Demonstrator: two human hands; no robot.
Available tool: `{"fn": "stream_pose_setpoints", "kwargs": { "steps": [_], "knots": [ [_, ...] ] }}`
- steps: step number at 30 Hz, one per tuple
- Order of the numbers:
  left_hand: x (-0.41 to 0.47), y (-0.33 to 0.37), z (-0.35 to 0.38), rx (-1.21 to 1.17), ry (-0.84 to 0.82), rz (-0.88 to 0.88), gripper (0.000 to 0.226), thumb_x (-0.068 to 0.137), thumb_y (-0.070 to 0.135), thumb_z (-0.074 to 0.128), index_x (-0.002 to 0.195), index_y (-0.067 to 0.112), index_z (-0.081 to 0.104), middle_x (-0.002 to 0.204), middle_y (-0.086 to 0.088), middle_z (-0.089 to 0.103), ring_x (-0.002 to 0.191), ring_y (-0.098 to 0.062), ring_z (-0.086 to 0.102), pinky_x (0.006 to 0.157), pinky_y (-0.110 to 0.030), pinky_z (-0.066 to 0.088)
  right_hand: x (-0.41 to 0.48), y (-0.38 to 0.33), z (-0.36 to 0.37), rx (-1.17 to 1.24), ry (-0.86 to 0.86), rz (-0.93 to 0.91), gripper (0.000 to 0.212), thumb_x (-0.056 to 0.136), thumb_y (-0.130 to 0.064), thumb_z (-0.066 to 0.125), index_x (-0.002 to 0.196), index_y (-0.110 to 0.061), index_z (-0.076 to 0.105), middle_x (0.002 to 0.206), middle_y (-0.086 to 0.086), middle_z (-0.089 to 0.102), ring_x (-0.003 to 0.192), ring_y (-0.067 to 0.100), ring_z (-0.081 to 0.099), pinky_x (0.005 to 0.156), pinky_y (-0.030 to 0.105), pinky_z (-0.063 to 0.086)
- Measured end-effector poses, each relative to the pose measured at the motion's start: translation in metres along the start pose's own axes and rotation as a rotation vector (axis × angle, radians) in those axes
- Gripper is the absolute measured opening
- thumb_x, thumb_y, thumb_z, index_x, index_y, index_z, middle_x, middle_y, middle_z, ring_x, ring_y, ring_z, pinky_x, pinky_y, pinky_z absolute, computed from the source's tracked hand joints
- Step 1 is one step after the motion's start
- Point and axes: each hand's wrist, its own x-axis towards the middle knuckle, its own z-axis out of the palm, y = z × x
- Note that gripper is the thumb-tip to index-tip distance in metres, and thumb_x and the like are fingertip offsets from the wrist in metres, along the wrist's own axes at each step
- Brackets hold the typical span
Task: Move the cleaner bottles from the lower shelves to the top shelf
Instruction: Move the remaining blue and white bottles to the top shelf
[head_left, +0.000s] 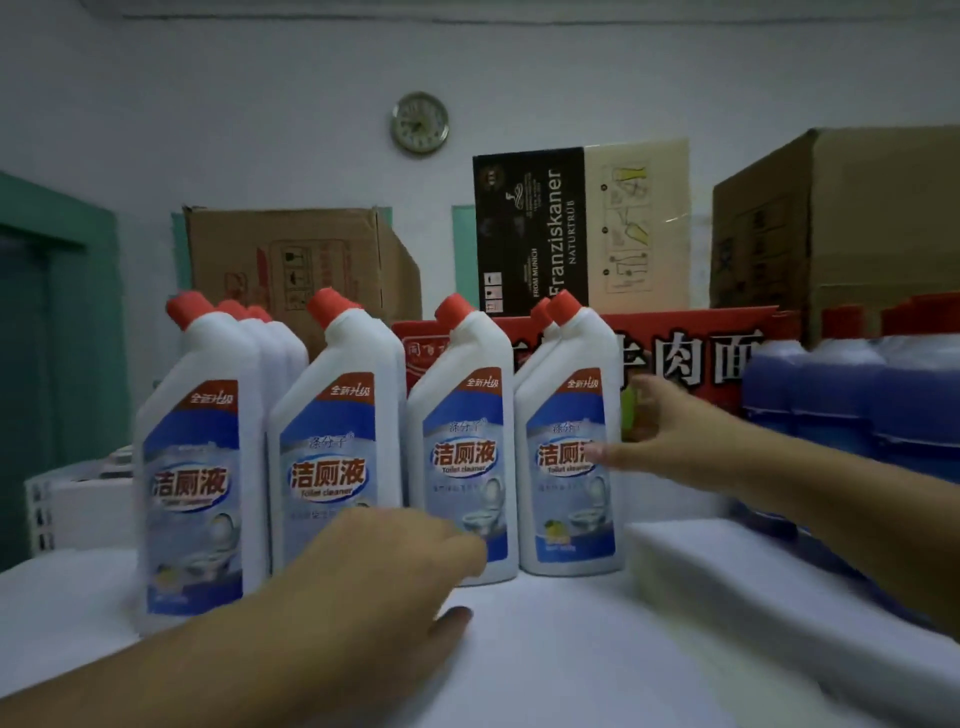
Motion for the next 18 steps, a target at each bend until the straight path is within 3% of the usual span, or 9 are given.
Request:
{"fn": "stream_pose_setpoints", "kwargs": {
  "steps": [1, 2, 4, 5, 7, 9, 13, 15, 18],
  "knots": [
    [0.035, 0.021, -0.008, -0.028, 0.017, -0.095, 0.033, 0.089, 0.044, 0.055, 0.118, 0.029, 0.048, 0.114, 0.008, 0.059, 0.105, -0.017, 0.056, 0.089, -0.03, 0.047, 0.006, 0.008, 0.01, 0.013, -0.131, 0.005, 0.073, 0.065, -0.03, 0.082, 0.126, -0.033, 0.042, 0.107, -0.011, 0.061, 0.094, 0.008, 0.059, 0.078, 0.028, 0.051],
    [0.047, 0.028, -0.01, 0.054, 0.119, -0.064, 0.038, 0.082, 0.041, 0.066, 0.113, 0.024, 0.053, 0.108, 0.004, 0.063, 0.099, -0.019, 0.058, 0.087, -0.034, 0.052, 0.007, 0.011, 0.017, 0.024, -0.202, 0.013, 0.074, 0.064, -0.027, 0.083, 0.125, -0.034, 0.042, 0.107, -0.013, 0.062, 0.095, 0.008, 0.059, 0.08, 0.028, 0.052],
    [0.067, 0.029, 0.01, 0.16, 0.229, -0.081, 0.056, 0.055, 0.039, 0.087, 0.101, 0.02, 0.06, 0.098, -0.001, 0.069, 0.094, -0.023, 0.062, 0.083, -0.043, 0.057, 0.015, 0.025, 0.032, 0.096, -0.182, -0.035, 0.076, 0.062, -0.023, 0.085, 0.125, -0.033, 0.043, 0.108, -0.011, 0.064, 0.099, 0.01, 0.062, 0.084, 0.03, 0.054],
    [0.071, 0.028, 0.022, 0.168, 0.227, -0.133, 0.067, 0.047, 0.041, 0.09, 0.103, 0.021, 0.059, 0.105, -0.004, 0.069, 0.104, -0.026, 0.059, 0.09, -0.047, 0.053, 0.017, 0.032, 0.038, 0.153, -0.131, -0.07, 0.079, 0.06, -0.024, 0.086, 0.125, -0.033, 0.042, 0.109, -0.011, 0.064, 0.1, 0.011, 0.063, 0.085, 0.031, 0.055],
    [0.075, 0.024, 0.037, 0.204, 0.269, -0.186, 0.081, 0.046, 0.042, 0.088, 0.114, 0.021, 0.05, 0.13, -0.01, 0.058, 0.128, -0.033, 0.039, 0.106, -0.053, 0.032, 0.017, 0.043, 0.046, 0.202, -0.088, -0.126, 0.082, 0.058, -0.031, 0.084, 0.126, -0.036, 0.039, 0.11, -0.013, 0.063, 0.1, 0.009, 0.063, 0.082, 0.028, 0.055],
    [0.076, 0.022, 0.044, 0.242, 0.305, -0.199, 0.086, 0.048, 0.047, 0.085, 0.12, 0.021, 0.045, 0.143, -0.01, 0.04, 0.139, -0.033, 0.02, 0.107, -0.051, 0.018, 0.017, 0.05, 0.049, 0.176, -0.081, -0.16, 0.079, 0.057, -0.041, 0.079, 0.123, -0.039, 0.036, 0.109, -0.016, 0.062, 0.098, 0.007, 0.063, 0.08, 0.024, 0.055],
    [0.074, 0.018, 0.05, 0.287, 0.327, -0.218, 0.087, 0.049, 0.054, 0.083, 0.119, 0.019, 0.045, 0.147, -0.006, 0.027, 0.145, -0.027, -0.012, 0.114, -0.057, 0.016, 0.014, 0.058, 0.054, 0.21, 0.005, -0.187, 0.071, 0.057, -0.046, 0.073, 0.117, -0.039, 0.036, 0.106, -0.018, 0.06, 0.094, 0.004, 0.062, 0.077, 0.021, 0.055],
    [0.072, 0.018, 0.049, 0.283, 0.304, -0.229, 0.089, 0.045, 0.053, 0.085, 0.117, 0.02, 0.047, 0.147, -0.008, 0.032, 0.145, -0.031, -0.004, 0.108, -0.058, 0.022, 0.014, 0.058, 0.054, 0.211, 0.011, -0.145, 0.076, 0.052, -0.05, 0.07, 0.118, -0.035, 0.035, 0.105, -0.018, 0.059, 0.093, 0.005, 0.062, 0.076, 0.023, 0.057],
    [0.068, 0.02, 0.042, 0.23, 0.238, -0.259, 0.094, 0.035, 0.041, 0.093, 0.116, 0.018, 0.051, 0.145, -0.012, 0.045, 0.138, -0.036, 0.022, 0.098, -0.057, 0.031, 0.01, 0.052, 0.045, 0.143, -0.046, -0.089, 0.072, 0.055, -0.045, 0.075, 0.112, -0.039, 0.031, 0.095, -0.024, 0.053, 0.083, -0.001, 0.058, 0.063, 0.014, 0.051]
  ]
}}
